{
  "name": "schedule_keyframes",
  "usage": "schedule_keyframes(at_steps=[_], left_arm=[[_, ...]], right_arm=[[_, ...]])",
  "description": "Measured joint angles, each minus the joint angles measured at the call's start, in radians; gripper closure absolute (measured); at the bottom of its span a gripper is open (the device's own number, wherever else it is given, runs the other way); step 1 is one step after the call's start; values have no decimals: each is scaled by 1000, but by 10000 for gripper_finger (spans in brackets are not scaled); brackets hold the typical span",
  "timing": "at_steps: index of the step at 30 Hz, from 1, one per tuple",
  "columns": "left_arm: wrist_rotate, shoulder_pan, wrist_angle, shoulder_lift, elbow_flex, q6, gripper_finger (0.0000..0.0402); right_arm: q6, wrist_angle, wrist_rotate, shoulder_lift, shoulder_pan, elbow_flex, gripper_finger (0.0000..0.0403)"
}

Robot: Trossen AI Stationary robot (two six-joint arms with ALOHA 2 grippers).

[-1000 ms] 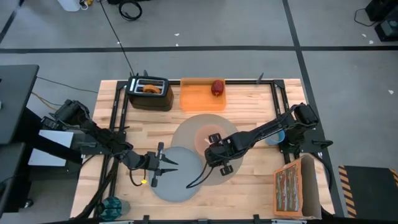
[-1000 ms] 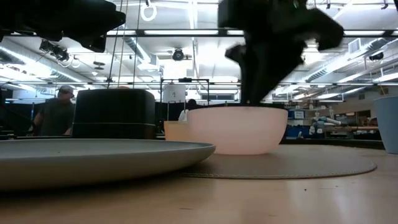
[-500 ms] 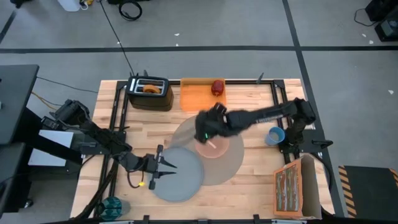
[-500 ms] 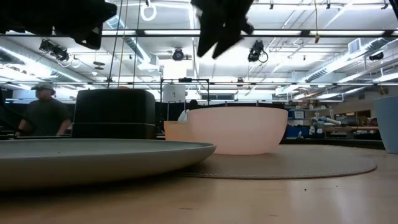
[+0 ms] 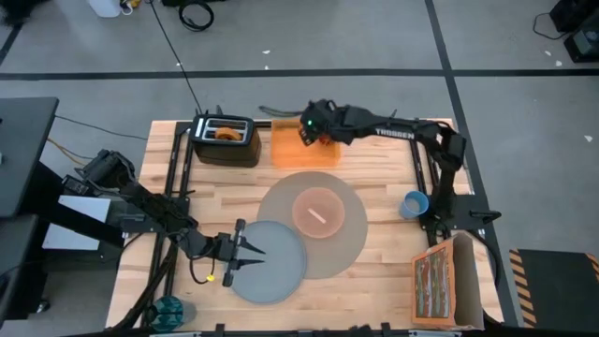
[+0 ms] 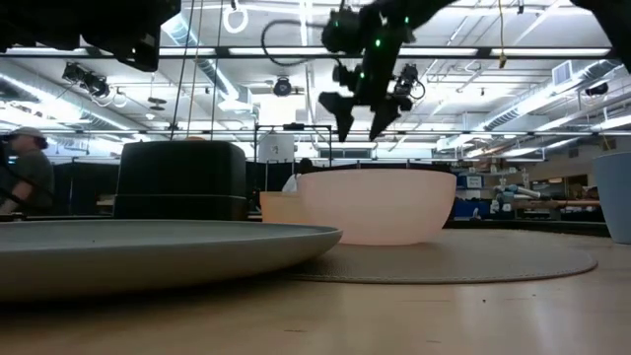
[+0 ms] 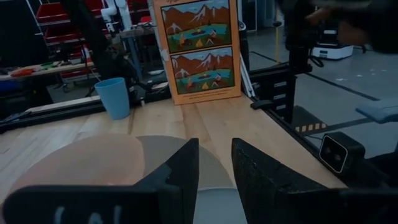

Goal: Arrange a breakfast setting
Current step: Put the red apple from the orange bin to the top left of the brown table mat

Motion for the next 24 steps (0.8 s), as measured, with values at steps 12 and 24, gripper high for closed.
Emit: schedule_keyframes(at_steps=[12, 24], left_arm=[[0, -2, -9, 0, 0, -1, 299], [0, -3, -8, 0, 0, -15, 299]], right_arm=[[140, 53, -40, 209, -103, -1, 52], [282, 56, -50, 264, -141, -1, 53]])
